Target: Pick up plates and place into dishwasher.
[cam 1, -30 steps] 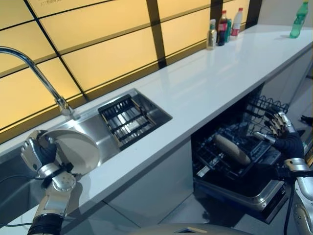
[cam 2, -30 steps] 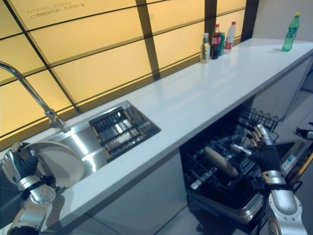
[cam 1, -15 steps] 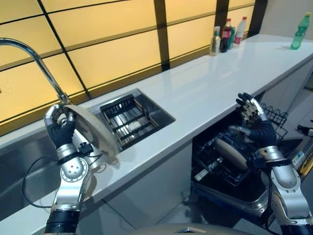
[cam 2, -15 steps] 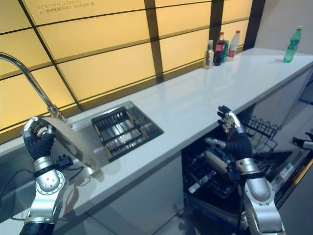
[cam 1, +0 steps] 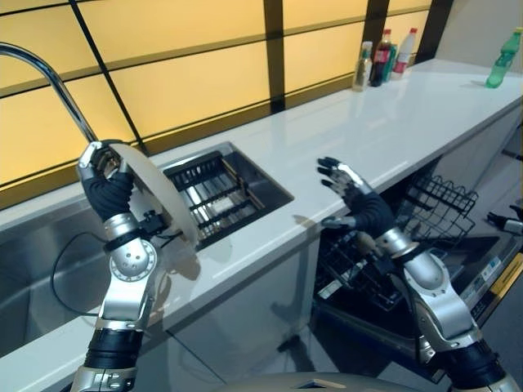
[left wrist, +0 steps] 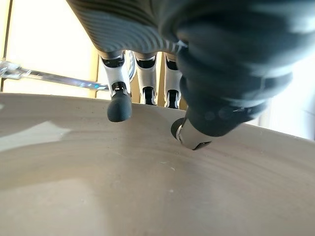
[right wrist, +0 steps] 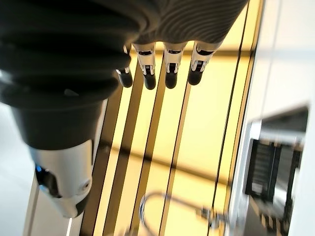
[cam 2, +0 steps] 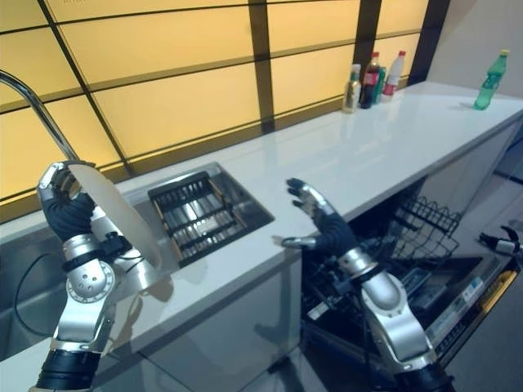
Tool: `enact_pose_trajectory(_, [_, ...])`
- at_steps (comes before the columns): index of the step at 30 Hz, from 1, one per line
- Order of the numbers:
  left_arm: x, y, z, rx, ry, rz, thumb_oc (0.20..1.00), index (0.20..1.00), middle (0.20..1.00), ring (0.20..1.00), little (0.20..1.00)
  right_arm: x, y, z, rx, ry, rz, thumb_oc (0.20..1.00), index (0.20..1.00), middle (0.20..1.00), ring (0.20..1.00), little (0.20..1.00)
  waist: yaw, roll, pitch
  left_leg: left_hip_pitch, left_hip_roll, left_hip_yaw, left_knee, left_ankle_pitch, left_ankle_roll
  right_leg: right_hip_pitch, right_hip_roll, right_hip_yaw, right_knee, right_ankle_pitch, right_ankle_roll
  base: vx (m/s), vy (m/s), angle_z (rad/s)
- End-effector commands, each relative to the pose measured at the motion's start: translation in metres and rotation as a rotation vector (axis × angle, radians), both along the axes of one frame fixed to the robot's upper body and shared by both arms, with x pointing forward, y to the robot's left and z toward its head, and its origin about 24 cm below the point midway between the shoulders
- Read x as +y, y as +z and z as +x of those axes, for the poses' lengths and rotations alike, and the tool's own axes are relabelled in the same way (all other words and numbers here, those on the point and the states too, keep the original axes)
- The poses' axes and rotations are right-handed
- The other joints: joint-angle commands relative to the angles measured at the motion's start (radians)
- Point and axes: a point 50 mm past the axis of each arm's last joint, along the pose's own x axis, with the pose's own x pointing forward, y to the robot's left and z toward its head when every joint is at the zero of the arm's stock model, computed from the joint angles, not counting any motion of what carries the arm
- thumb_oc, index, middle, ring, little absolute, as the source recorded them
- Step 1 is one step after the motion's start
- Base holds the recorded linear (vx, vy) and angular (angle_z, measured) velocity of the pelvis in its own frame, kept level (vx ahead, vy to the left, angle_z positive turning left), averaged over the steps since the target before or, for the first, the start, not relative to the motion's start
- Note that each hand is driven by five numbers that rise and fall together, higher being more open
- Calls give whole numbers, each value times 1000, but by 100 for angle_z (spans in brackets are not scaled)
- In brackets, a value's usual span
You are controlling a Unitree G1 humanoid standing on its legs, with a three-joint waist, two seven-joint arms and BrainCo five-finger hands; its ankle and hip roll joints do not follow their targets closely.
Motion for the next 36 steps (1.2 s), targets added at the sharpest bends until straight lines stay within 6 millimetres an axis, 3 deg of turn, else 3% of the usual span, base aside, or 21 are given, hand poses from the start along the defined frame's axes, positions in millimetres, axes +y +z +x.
enact_pose_trajectory(1, [-12, 34, 14, -137, -59, -24, 200, 200, 200, 200, 200, 32, 36, 2, -164, 148, -10, 1000, 1000, 1000, 1000, 1000, 49, -50, -14, -82, -62, 32, 29, -7, 27, 12, 5, 20, 5, -74, 24, -73, -24, -2])
enact_pose_trajectory(6, [-27, 36, 20, -127, -92, -54, 200, 200, 200, 200, 200, 58, 43, 6, -150, 201, -17, 1000, 1000, 1000, 1000, 1000, 67, -62, -10, -84, -57, 33, 27, -5, 25, 12, 7, 12, 5, -75, 26, -41, -31, 1])
enact_pose_trajectory(17, [-55, 32, 32, -58, -63, -98, 200, 200, 200, 200, 200, 84, 52, 12, -156, 142, 37, 1000, 1000, 1000, 1000, 1000, 76, -70, 0, -94, -52, 43, 16, 1, 23, 1, 11, 11, 5, -73, 36, -13, -10, 0])
enact_pose_trajectory(36, [-78, 21, 46, 80, 191, 100, 200, 200, 200, 200, 200, 97, 42, 23, 38, 40, 132, 1000, 1000, 1000, 1000, 1000, 64, -83, 8, -84, -44, 80, 18, -9, 20, 3, 12, 23, 5, -73, 43, 4, -4, -3])
